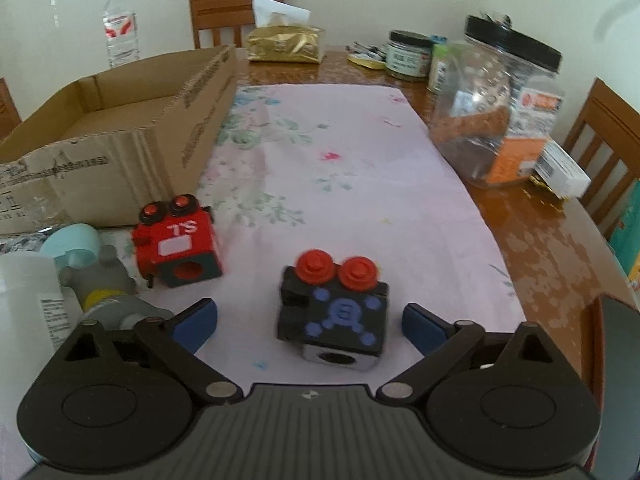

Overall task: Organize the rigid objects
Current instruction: 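Close left tool on black pad while right tool closes on blue cube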

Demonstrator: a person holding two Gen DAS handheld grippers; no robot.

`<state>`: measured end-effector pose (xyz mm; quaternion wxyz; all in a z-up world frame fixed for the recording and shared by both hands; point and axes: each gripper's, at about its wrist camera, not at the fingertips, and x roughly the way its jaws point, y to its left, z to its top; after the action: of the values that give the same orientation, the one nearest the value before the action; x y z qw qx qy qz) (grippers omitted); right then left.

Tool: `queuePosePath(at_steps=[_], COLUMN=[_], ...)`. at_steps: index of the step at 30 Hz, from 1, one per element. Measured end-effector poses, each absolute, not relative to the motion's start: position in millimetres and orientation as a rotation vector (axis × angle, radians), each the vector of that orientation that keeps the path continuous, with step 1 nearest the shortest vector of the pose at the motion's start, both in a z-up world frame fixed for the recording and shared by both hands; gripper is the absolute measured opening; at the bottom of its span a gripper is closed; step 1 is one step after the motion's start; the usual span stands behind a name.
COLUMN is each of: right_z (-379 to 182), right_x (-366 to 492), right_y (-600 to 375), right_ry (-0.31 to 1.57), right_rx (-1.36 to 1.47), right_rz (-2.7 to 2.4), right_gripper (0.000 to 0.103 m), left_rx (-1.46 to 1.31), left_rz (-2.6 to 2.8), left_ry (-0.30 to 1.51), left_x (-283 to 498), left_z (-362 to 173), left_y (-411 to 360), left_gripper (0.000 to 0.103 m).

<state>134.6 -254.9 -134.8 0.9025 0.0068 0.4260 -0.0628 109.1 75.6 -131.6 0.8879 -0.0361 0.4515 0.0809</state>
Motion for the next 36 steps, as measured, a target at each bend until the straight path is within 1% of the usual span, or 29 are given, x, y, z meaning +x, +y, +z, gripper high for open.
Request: queuePosePath(at_steps=[7,9,11,12,16,17,18,20,22,24,28,30,36], right_z=[-132.2,-131.3,-130.8,-130.5,-130.3,-130.0,-129.9,-129.5,-129.3,-129.1,-128.7,-127.8,-128.0], right_x=[125.4,123.3,122.1,121.8,121.2,120.9,120.8,120.6,121.1,121.2,123.2,124.3,127.1], right_y=[-257.2,-258.7,-259.9,-260.6,-261.4,-261.5,-261.6,-261.2,-260.7,-259.8,-257.3,-256.9,-257.5], right_ry=[0.849,0.845,0.845,0.846,0.846,0.847,0.848,0.85,0.852,0.853,0.855,0.859,0.856], right_rx=[0.015,0.017,0.017,0.018,0.019,0.019,0.018,0.015,0.012,0.006,-0.002,-0.001,0.002], right_rz=[-0.14,-0.147,-0.151,-0.155,-0.158,-0.158,-0.158,-0.157,-0.156,-0.155,-0.154,-0.155,-0.16], right_gripper=[0.081,0.075,0.072,0.069,0.068,0.068,0.068,0.068,0.068,0.067,0.065,0.061,0.061], left_rx=[-0.068,-0.064,-0.046,-0.038,-0.047,-0.055,-0.058,-0.044,-0.052,-0.054,-0.057,-0.054,-0.051], left_rz=[0.159,0.158,0.151,0.151,0.143,0.136,0.126,0.114,0.109,0.11,0.113,0.111,0.108], left_ry=[0.928,0.93,0.926,0.925,0.919,0.916,0.912,0.906,0.904,0.901,0.904,0.903,0.917], left_x=[108.2,108.7,109.2,109.4,108.8,108.4,107.8,108.2,109.4,110.0,109.9,109.0,110.7], left_z=[-132.0,-131.6,-131.1,-130.7,-129.3,-128.9,-128.6,-128.1,-126.9,-125.1,-124.5,-124.7,-124.1], left_y=[75.5,74.6,72.0,70.6,67.5,67.5,67.0,65.8,66.7,66.7,66.2,65.7,66.0], left_gripper=[0.103,0.103,0.103,0.101,0.095,0.091,0.089,0.086,0.079,0.069,0.069,0.069,0.07])
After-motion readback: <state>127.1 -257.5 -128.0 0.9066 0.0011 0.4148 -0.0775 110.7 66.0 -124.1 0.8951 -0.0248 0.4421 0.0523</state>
